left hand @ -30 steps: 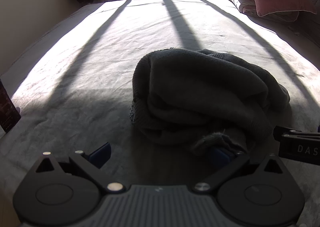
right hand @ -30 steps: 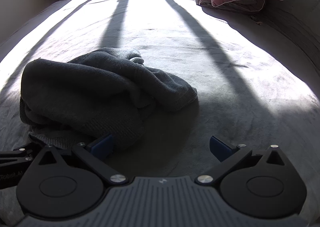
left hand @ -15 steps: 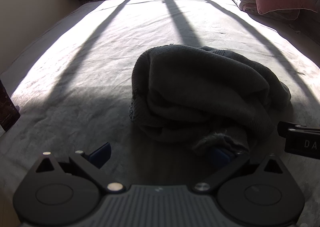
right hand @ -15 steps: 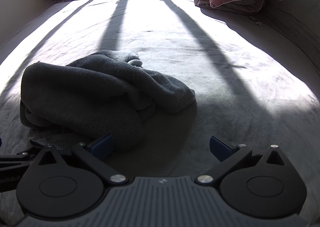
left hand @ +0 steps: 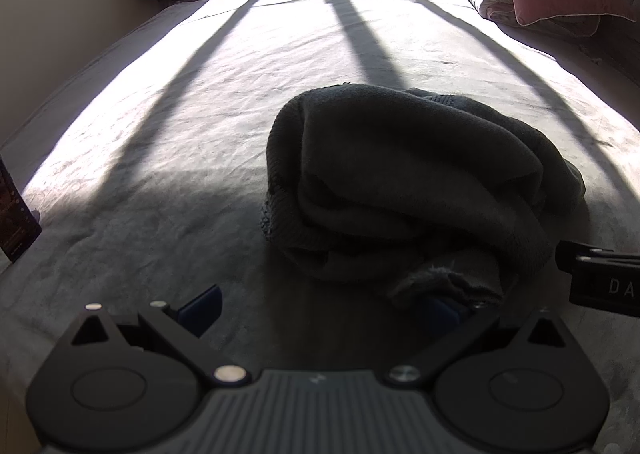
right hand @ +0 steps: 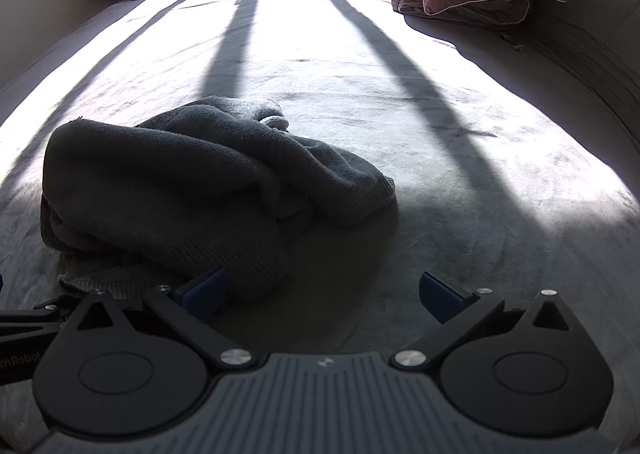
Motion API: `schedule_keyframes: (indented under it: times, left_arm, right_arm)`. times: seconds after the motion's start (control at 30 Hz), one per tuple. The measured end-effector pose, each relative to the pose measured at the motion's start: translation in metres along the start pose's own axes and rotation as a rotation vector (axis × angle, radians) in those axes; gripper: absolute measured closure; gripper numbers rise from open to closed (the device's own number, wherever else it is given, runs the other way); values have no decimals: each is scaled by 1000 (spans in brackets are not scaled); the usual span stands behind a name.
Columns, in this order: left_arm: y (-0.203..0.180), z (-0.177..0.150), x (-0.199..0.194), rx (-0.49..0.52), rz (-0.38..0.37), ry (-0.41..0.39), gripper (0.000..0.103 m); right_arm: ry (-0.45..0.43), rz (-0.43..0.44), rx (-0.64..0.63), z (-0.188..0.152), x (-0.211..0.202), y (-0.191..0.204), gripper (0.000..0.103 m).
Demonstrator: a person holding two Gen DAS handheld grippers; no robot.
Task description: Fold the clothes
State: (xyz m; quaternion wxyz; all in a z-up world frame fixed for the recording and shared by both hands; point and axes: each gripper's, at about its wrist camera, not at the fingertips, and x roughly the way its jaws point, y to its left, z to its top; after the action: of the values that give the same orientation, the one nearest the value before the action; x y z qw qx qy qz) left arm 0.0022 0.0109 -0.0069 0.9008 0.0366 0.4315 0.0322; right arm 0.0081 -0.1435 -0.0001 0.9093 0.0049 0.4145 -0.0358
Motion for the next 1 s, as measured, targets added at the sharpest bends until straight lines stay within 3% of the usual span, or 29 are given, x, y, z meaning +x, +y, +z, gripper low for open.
schedule_keyframes:
  times: [0.17,0.53,0.73,0.83,1.0]
  left_arm:
    - [8,2,0,-18,-2,5,1]
    - [36,31,-2,-52,-18,-5,1]
    - [55,35,26,-130,-68,-23,1]
    - [65,30,44,-192,-111,0,1]
    - [79,24,66,-248,-227,49,0]
  right_arm:
    - [1,17,6,2,0,0,0]
    - [-112,175,-21,27,2,5,0]
    - [-153,270,-101,37,14,20,0]
    - [-118,339,-124,39,26,25,0]
    - [-37,376,-121,38,55,26,0]
